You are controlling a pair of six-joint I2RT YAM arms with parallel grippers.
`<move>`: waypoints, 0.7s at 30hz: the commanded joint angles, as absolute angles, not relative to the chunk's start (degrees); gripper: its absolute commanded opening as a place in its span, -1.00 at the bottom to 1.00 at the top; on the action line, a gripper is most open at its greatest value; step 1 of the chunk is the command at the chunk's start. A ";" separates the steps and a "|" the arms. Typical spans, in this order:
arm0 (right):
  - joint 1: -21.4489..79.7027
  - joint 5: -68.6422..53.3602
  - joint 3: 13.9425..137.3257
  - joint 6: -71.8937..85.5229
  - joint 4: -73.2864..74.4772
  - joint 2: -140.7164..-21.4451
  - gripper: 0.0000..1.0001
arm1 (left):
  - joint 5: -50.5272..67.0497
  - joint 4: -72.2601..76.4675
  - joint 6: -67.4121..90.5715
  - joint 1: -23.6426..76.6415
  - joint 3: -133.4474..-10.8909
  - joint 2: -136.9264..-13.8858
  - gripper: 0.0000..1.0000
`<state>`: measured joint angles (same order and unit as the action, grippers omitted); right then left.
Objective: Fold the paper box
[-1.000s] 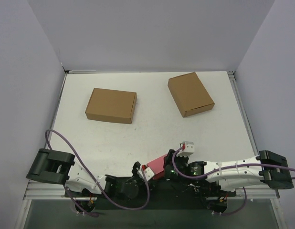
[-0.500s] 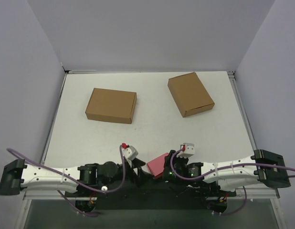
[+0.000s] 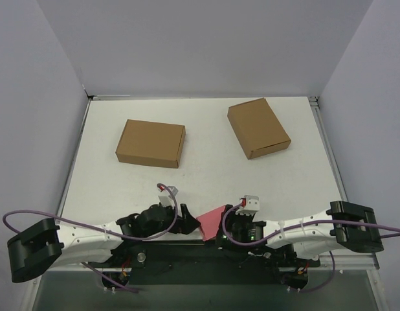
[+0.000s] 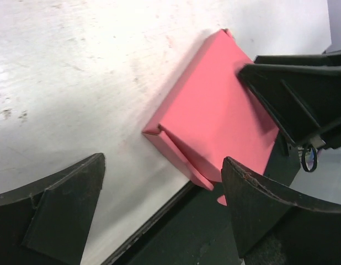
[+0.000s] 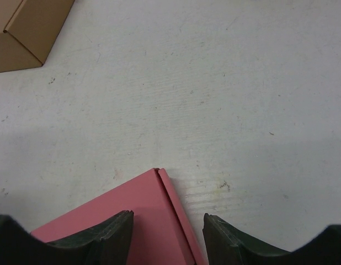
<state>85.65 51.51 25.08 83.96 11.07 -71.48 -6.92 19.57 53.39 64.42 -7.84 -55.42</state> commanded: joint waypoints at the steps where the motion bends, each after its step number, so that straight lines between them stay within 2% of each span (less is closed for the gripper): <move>1: 86.48 51.68 25.84 84.02 14.85 -72.25 0.07 | -5.27 29.26 56.86 62.41 -6.51 -58.70 0.91; 3: 86.57 51.33 25.75 84.29 14.85 -72.68 0.07 | -5.01 29.97 56.43 62.14 -6.76 -60.02 0.88; 5: 86.66 51.07 25.66 84.37 14.85 -73.04 0.07 | -4.84 30.41 55.90 62.05 -7.20 -62.39 0.77; 7: 86.92 50.89 25.58 84.46 14.94 -73.21 0.05 | -4.05 31.90 55.20 62.05 -7.64 -65.02 0.64; 8: 86.92 50.71 25.49 84.55 14.94 -73.39 0.05 | -3.78 31.90 54.06 61.96 -8.52 -66.00 0.50; 10: 87.10 50.45 25.49 84.64 14.94 -73.30 0.04 | -3.17 30.42 52.74 61.88 -9.84 -69.06 0.43; 15: 87.54 50.10 25.40 85.25 15.03 -73.48 -0.01 | -1.67 29.36 49.31 61.96 -12.30 -73.47 -0.02; 18: 87.89 49.92 25.58 85.43 15.12 -73.92 -0.01 | -2.02 26.47 46.68 61.87 -14.75 -75.76 -0.20; 21: 88.15 49.31 25.14 86.74 15.21 -74.53 -0.03 | -2.02 23.48 43.43 61.96 -16.69 -78.30 -0.26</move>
